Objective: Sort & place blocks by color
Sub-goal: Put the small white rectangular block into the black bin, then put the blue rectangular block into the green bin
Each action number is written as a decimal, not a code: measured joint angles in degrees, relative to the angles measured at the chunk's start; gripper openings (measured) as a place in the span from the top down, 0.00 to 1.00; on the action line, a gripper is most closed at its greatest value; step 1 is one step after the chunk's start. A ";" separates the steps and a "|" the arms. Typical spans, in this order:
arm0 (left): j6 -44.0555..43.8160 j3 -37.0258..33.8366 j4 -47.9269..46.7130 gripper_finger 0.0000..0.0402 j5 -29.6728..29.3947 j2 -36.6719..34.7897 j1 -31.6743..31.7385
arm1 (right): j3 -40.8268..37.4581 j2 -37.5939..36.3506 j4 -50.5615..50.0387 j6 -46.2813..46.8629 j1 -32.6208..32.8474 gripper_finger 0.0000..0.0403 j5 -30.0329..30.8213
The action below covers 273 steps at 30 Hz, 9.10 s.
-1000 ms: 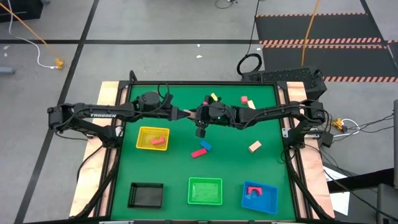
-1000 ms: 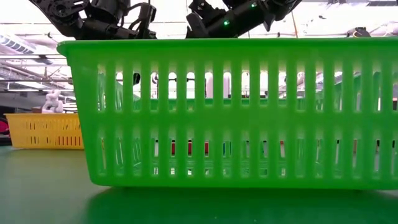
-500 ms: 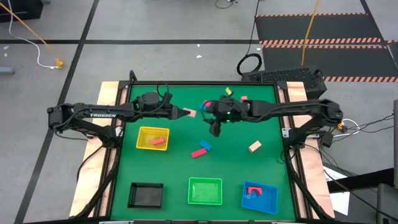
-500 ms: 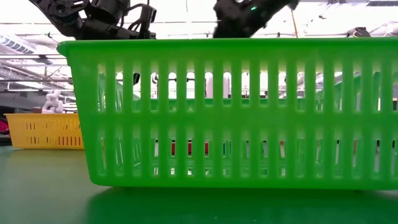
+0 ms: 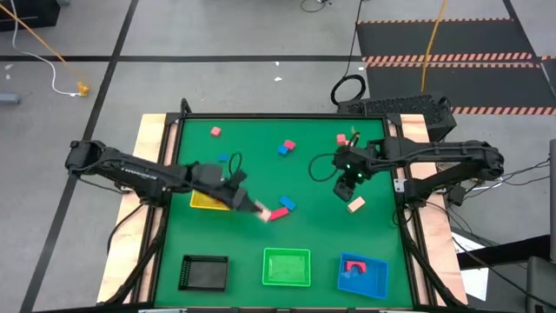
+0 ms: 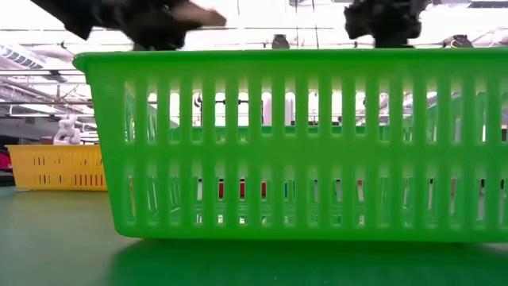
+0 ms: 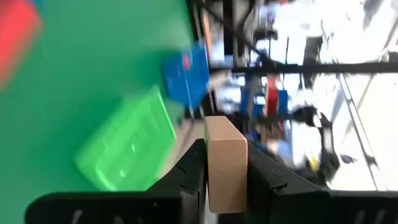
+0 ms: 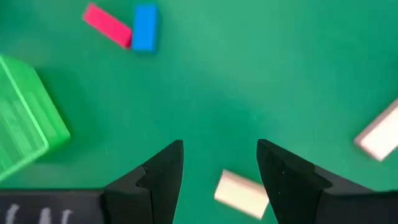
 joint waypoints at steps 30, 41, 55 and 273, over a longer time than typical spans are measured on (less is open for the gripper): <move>-50.22 -0.03 -41.00 0.79 -7.55 -1.84 -41.29 | -27.48 -2.45 48.95 10.74 10.12 0.51 -2.51; -49.91 -0.04 -40.38 0.77 -7.54 -1.82 -41.30 | -27.48 -2.45 49.61 10.32 9.96 0.51 0.70; -46.06 -0.04 -26.93 0.77 -9.28 -1.82 -40.58 | -27.48 -2.45 54.46 7.84 9.86 0.51 3.29; 32.42 -0.04 19.31 0.77 -40.79 -1.82 -10.60 | -13.62 37.86 75.40 -24.06 -3.43 0.81 -14.45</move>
